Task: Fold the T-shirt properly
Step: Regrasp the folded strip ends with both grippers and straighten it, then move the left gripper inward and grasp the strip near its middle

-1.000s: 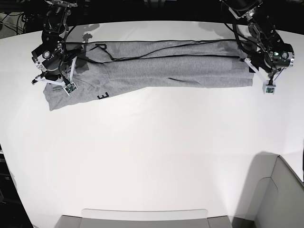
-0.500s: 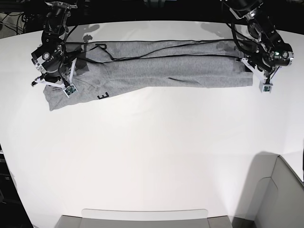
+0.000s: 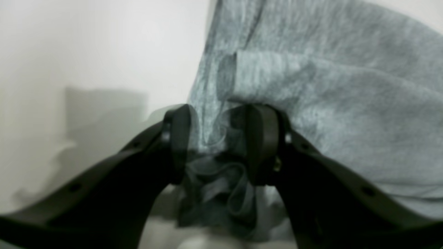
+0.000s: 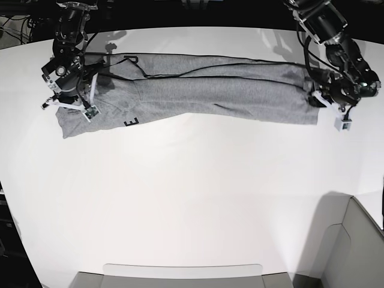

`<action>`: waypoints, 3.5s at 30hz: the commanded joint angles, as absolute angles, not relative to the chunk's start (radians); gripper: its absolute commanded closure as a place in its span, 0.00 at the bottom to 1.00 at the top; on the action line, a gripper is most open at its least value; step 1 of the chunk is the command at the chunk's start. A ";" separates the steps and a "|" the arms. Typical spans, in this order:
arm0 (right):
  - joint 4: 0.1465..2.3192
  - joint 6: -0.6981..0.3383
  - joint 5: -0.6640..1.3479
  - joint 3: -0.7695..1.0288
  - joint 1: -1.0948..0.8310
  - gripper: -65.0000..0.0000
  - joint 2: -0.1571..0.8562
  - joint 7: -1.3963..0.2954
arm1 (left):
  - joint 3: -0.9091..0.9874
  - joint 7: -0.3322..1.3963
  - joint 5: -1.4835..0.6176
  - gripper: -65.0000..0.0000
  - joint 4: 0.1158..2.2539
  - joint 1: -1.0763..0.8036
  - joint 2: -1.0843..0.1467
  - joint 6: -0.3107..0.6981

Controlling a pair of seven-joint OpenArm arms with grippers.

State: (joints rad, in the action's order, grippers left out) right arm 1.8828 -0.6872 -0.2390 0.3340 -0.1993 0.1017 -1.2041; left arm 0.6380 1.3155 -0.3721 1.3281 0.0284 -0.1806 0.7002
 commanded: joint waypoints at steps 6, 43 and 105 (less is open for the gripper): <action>1.899 -0.698 -0.239 0.292 -0.194 0.71 0.107 -1.193 | 0.533 1.396 -0.455 0.57 1.158 -0.001 -0.203 0.698; 1.908 -0.698 -0.229 0.303 -0.134 0.71 0.088 -1.193 | 0.613 1.314 -0.447 1.00 0.929 0.127 -0.529 0.698; 1.960 -0.698 -0.237 0.616 -0.065 0.71 -0.111 -0.935 | 0.186 1.396 -0.453 1.00 2.035 -0.137 -0.024 0.698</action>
